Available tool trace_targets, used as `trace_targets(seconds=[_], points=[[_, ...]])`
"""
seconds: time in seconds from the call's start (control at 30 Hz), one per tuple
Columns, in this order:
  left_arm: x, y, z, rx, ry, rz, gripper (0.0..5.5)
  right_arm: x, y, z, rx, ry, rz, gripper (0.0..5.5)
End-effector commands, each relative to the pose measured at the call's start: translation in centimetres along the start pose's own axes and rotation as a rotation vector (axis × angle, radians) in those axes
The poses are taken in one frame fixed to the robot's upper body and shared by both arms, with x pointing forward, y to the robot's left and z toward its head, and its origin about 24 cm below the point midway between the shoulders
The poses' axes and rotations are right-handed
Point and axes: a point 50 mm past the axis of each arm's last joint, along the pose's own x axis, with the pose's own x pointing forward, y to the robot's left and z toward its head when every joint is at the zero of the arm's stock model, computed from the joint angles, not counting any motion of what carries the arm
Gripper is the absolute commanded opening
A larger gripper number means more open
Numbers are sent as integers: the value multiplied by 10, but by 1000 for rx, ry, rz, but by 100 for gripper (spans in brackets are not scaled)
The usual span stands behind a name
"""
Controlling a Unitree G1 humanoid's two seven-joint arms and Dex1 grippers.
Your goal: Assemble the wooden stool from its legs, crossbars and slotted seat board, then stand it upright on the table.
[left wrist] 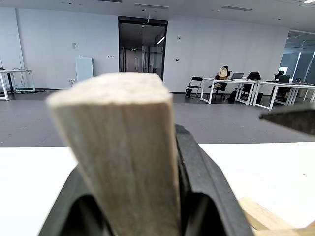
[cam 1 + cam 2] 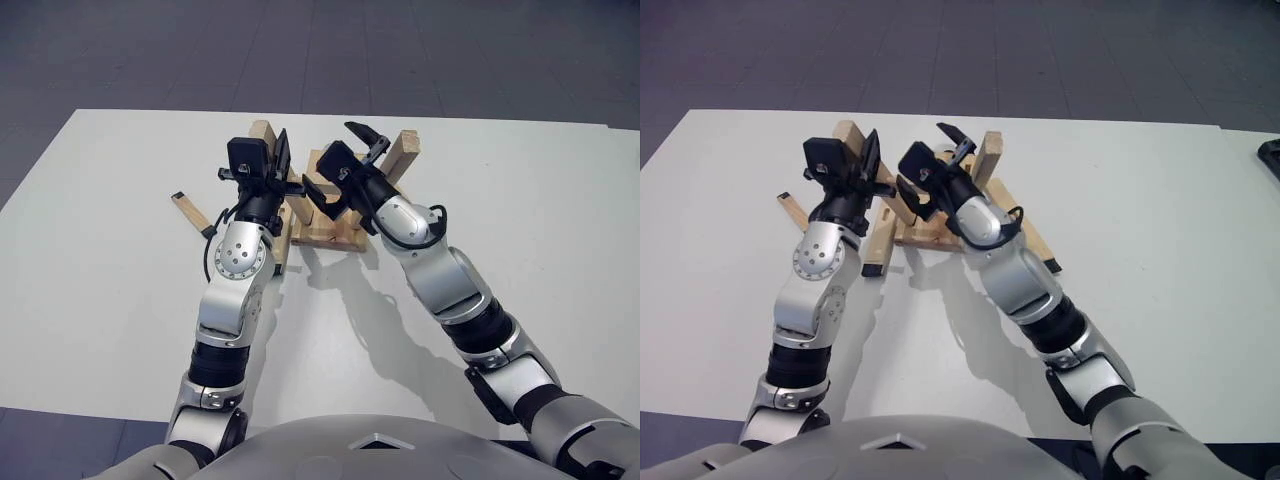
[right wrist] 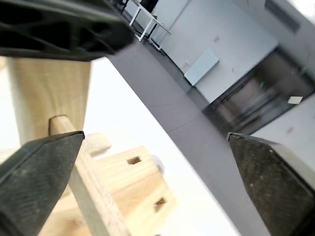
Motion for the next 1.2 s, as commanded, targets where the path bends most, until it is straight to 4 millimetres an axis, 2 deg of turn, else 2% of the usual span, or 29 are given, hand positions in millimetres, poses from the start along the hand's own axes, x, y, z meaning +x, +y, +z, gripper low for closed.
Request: trace_targets(seconds=[0.03, 0.1, 0.17, 0.3, 0.37, 0.43, 0.47, 0.53, 0.63, 0.83, 0.97, 1.07, 1.13, 1.2], points=[[-23, 14, -52, 83, 259, 14, 113, 3, 5, -15, -32, 77, 22, 540], [-23, 14, -51, 78, 251, 18, 113, 3, -11, -4, 0, 7, -74, 540], [-22, 13, -52, 91, 253, 12, 113, -3, -38, 11, 69, -108, -231, 540], [-20, 7, -57, 158, 287, -44, 113, -36, -101, 52, 158, -430, -588, 540], [-20, 7, -61, 195, 319, -78, 114, -52, -127, 62, 232, -528, -722, 540], [-19, 11, -63, 200, 337, -81, 115, -58, -141, 66, 284, -570, -783, 540], [-17, 13, -62, 196, 339, -83, 115, -58, -144, 67, 301, -576, -794, 540], [-13, 17, -57, 132, 325, -89, 171, -56, -146, 66, 318, -574, -799, 540], [-1, 16, -32, -29, 220, -157, 226, -51, -145, 60, 331, -551, -797, 540], [6, 10, -14, -103, 158, -208, 329, -44, -142, 53, 338, -523, -770, 540], [6, 0, 29, -209, -58, -271, 399, -41, -140, 46, 341, -497, -761, 540], [5, 9, 65, -230, -210, -257, 449, -41, -139, 43, 333, -487, -758, 540], [6, 15, 74, -208, -239, -270, 481, -42, -139, 40, 334, -478, -769, 540], [6, 15, 74, -186, -225, -311, 511, -42, -140, 38, 343, -468, -781, 540]])
